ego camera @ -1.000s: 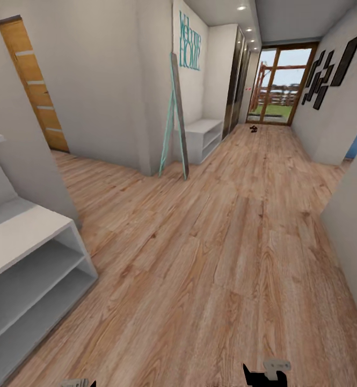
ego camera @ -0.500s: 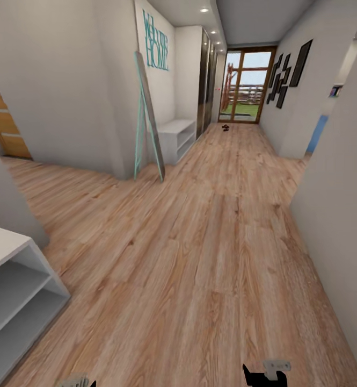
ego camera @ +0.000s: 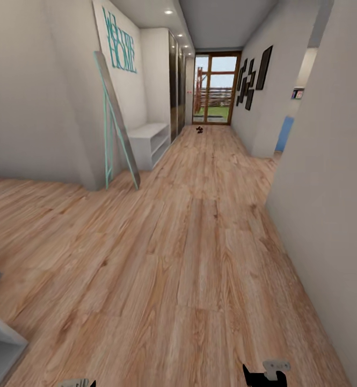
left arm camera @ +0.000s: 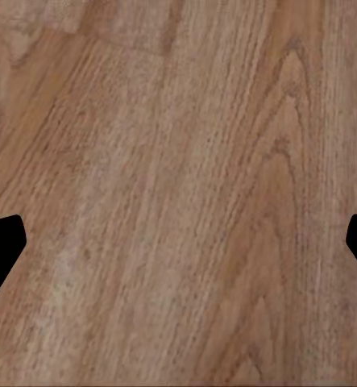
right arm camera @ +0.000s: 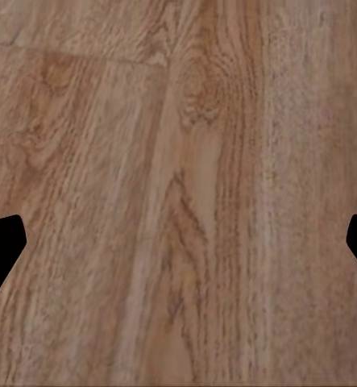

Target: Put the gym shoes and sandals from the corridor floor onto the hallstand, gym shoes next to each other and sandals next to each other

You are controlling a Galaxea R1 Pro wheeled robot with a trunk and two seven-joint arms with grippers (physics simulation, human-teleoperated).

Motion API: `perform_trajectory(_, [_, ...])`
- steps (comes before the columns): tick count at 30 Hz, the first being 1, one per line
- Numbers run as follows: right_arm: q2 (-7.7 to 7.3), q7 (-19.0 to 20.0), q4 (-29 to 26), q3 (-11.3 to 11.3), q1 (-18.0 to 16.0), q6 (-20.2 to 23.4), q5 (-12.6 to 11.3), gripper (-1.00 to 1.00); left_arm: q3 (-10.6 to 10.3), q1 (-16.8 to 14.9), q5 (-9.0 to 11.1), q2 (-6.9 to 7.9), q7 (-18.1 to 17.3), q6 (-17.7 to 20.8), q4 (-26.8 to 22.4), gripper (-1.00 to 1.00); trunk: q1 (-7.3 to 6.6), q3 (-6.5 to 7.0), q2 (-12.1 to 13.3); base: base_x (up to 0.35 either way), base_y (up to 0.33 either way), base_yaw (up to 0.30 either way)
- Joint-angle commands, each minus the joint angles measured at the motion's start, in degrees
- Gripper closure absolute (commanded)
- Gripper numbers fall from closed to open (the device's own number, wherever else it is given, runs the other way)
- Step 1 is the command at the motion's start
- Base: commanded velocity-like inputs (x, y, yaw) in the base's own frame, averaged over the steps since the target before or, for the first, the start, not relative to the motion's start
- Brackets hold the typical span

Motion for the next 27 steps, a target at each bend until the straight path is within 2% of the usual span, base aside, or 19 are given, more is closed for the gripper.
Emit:
perform_trajectory(1, [-0.01, 0.29, 0.08, 0.42, -0.05, -0.19, -0.62, -1.0, 0.48, -0.04, -0.49, -0.03, -0.36, -0.26, 0.01, -1.0, 0.03, 0.0, -0.02, 0.338, 0.0, -0.282])
perform_trajectory(27, [0.36, -0.01, 0.17, 0.51, -0.05, -0.19, -0.53, -1.0, 0.54, -0.04, -0.45, -0.03, -0.36, -0.26, 0.01, -1.0, 0.03, 1.24, -0.02, 0.339, 0.0, -0.282])
